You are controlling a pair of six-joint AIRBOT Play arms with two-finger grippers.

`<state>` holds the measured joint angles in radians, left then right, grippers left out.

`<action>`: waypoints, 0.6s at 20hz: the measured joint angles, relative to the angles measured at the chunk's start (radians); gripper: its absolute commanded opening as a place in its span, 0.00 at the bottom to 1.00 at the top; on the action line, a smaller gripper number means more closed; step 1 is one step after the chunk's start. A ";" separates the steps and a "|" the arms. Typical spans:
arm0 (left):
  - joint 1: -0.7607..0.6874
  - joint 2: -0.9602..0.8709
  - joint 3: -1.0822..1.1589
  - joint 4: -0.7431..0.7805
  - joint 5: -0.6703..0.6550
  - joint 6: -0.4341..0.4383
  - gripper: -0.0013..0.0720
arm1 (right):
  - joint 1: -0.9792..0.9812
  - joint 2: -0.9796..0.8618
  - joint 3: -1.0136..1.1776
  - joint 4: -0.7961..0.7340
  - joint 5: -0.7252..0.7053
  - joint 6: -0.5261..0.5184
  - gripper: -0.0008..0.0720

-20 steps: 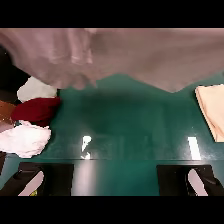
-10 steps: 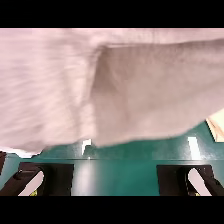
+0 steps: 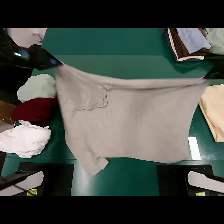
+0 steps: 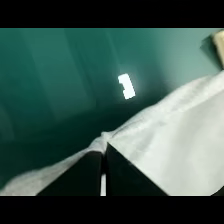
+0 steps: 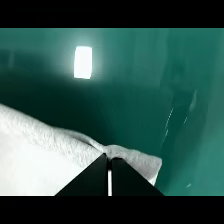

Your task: Fold the shirts.

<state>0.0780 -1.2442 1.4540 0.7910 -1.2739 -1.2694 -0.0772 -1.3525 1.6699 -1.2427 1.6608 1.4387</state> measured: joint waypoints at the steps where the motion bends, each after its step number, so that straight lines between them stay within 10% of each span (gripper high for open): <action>1: 0.000 -0.059 -0.013 -0.007 0.023 0.021 0.05 | 0.013 -0.059 -0.017 -0.013 -0.019 0.003 0.03; 12: 0.000 -0.422 0.116 -0.135 0.331 0.267 0.05 | 0.040 -0.418 0.184 -0.038 -0.285 0.011 0.03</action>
<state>0.0780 -1.6657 1.5696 0.6556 -0.9428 -1.0019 -0.0372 -1.7710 1.8538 -1.2804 1.3758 1.4498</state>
